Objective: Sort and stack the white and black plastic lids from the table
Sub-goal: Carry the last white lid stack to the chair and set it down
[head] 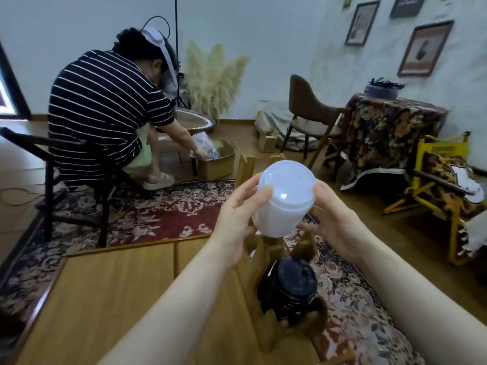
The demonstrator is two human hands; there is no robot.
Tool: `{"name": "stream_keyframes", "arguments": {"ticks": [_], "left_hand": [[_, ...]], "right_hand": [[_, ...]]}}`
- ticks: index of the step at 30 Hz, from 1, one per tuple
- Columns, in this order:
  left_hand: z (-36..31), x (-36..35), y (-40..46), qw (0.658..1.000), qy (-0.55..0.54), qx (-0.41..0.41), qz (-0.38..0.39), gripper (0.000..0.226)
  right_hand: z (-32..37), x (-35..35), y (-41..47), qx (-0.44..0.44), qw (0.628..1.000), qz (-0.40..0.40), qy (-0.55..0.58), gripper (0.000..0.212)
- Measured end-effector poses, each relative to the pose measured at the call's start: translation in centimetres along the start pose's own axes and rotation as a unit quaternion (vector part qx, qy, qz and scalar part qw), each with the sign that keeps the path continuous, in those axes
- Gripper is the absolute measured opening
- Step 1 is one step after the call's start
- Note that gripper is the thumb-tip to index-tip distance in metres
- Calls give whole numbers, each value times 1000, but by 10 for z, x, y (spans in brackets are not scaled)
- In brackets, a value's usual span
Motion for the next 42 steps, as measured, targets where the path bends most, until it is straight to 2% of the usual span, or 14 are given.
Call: {"name": "stream_keyframes", "arguments": {"ticks": [7, 12, 21, 26, 30, 33, 35, 38, 42], "left_hand": [[8, -11, 28, 1000, 25, -1, -15, 46], [22, -19, 31, 999, 40, 4, -29, 48], [39, -21, 30, 997, 65, -20, -48, 41], [45, -17, 28, 996, 54, -27, -71, 45], [58, -12, 20, 994, 42, -27, -100, 53], [73, -7, 19, 991, 35, -17, -128, 59], [79, -5, 19, 989, 41, -5, -142, 56], [91, -1, 21, 987, 45, 24, -150, 49], [107, 1, 23, 986, 49, 42, -152, 51]], "right_hand": [[0, 23, 20, -8, 999, 32, -10, 81], [-16, 37, 24, -19, 999, 36, -28, 55], [-38, 49, 36, -16, 998, 52, -15, 54], [-46, 52, 44, -14, 997, 64, -31, 64], [-58, 54, 43, -24, 997, 68, -34, 93], [-68, 56, 45, -27, 997, 65, -36, 101], [-75, 56, 46, -44, 996, 66, -29, 96], [-87, 58, 48, -79, 994, 68, -8, 73], [-102, 61, 51, -101, 993, 65, -2, 67]]}}
Point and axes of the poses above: each hand's wrist, its own y-axis towards the middle knuckle, its own x-axis out of the back of the hand, z = x × y, the point moved 10 cm from there along y, towards the middle knuckle, and after that the axes turned 11 degrees about y, right-handed, at the moved point
